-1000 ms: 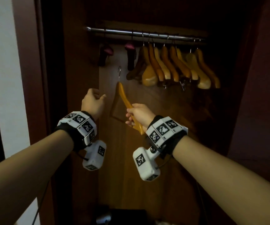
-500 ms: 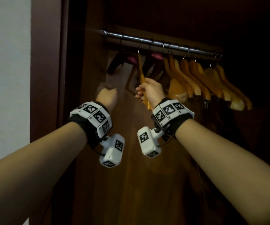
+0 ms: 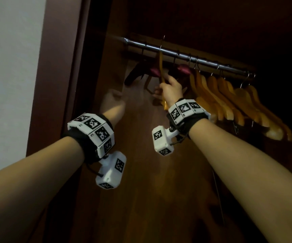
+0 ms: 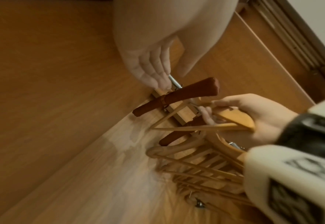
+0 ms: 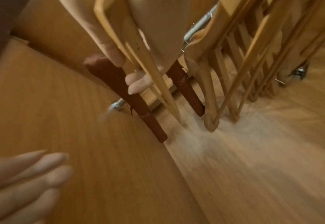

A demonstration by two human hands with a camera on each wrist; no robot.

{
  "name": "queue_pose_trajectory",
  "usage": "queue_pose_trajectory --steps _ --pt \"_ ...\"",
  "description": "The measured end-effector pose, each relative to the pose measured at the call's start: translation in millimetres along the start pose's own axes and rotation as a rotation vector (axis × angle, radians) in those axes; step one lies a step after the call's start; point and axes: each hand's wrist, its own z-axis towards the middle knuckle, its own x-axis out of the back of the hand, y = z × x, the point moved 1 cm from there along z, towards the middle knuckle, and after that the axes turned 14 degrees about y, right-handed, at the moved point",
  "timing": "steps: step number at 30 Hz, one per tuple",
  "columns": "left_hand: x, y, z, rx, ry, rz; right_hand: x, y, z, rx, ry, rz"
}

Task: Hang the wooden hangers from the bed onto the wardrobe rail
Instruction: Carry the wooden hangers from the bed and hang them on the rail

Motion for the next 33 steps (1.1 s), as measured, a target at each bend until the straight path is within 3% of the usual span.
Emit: queue_pose_trajectory --steps 6,12,19,26,33 --pt "3 -1 -1 0.0 -0.003 0.021 -8 6 4 -0.11 0.009 -0.04" --pt "4 -2 -4 0.005 -0.034 0.003 8 10 -1 -0.038 0.045 -0.156" --pt "-12 -12 -24 0.087 -0.089 0.004 37 17 -51 -0.058 -0.046 -0.396" --pt "-61 -18 -128 0.114 -0.338 0.059 123 -11 -114 -0.227 -0.05 -0.313" --pt "-122 40 -286 0.261 -0.654 -0.09 276 -63 -171 -0.269 0.193 -0.384"
